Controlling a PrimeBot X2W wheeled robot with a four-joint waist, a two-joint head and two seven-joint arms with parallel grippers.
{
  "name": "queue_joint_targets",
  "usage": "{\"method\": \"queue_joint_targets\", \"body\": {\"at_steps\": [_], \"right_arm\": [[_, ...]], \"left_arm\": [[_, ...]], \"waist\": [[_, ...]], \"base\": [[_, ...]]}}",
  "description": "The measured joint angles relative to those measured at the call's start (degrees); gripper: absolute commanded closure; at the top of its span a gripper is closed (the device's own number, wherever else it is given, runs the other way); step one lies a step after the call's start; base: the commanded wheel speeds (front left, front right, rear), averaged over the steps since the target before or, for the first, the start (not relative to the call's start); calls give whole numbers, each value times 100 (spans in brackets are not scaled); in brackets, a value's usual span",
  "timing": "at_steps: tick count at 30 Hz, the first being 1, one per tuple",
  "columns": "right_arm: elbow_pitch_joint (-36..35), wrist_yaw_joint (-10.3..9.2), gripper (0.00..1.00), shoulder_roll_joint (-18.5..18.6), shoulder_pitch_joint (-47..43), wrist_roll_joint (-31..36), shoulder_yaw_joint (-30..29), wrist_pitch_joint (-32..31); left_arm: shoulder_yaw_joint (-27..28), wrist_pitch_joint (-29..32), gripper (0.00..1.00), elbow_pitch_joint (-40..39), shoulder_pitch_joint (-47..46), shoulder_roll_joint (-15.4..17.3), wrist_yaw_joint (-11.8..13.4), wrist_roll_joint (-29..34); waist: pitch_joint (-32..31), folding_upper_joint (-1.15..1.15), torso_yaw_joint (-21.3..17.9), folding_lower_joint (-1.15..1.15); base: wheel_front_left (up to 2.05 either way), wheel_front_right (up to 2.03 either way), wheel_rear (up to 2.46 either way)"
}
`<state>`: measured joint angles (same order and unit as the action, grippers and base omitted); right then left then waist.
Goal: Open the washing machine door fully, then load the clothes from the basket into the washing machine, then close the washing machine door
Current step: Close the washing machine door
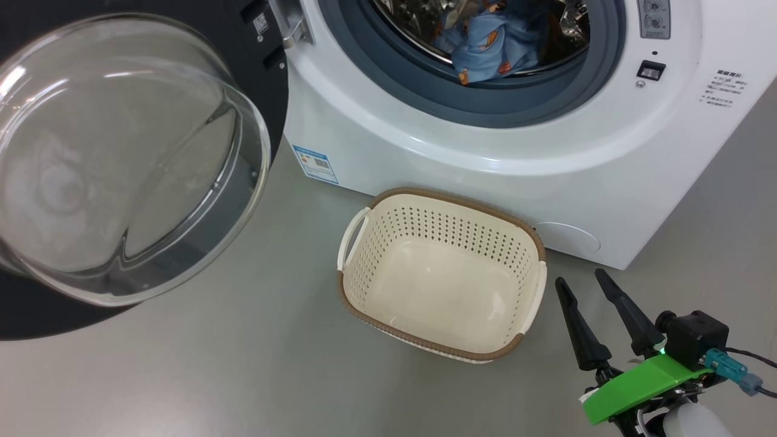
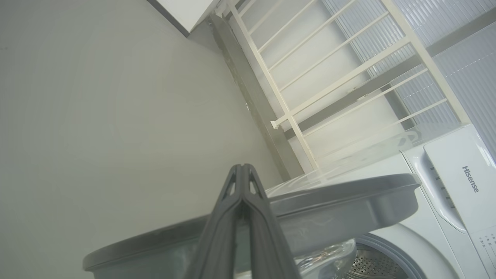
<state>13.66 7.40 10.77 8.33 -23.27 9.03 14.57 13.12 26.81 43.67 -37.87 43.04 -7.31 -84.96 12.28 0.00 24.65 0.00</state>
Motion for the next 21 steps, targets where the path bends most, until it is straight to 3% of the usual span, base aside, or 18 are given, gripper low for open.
{"method": "queue_joint_targets", "body": {"at_steps": [21], "right_arm": [[-18,0,0,46,83,0,103,0]], "left_arm": [[-190,303,100,-133,166,-54,3,-178]], "waist": [[78,0,-147,0]], "base": [[0,0,0]]}}
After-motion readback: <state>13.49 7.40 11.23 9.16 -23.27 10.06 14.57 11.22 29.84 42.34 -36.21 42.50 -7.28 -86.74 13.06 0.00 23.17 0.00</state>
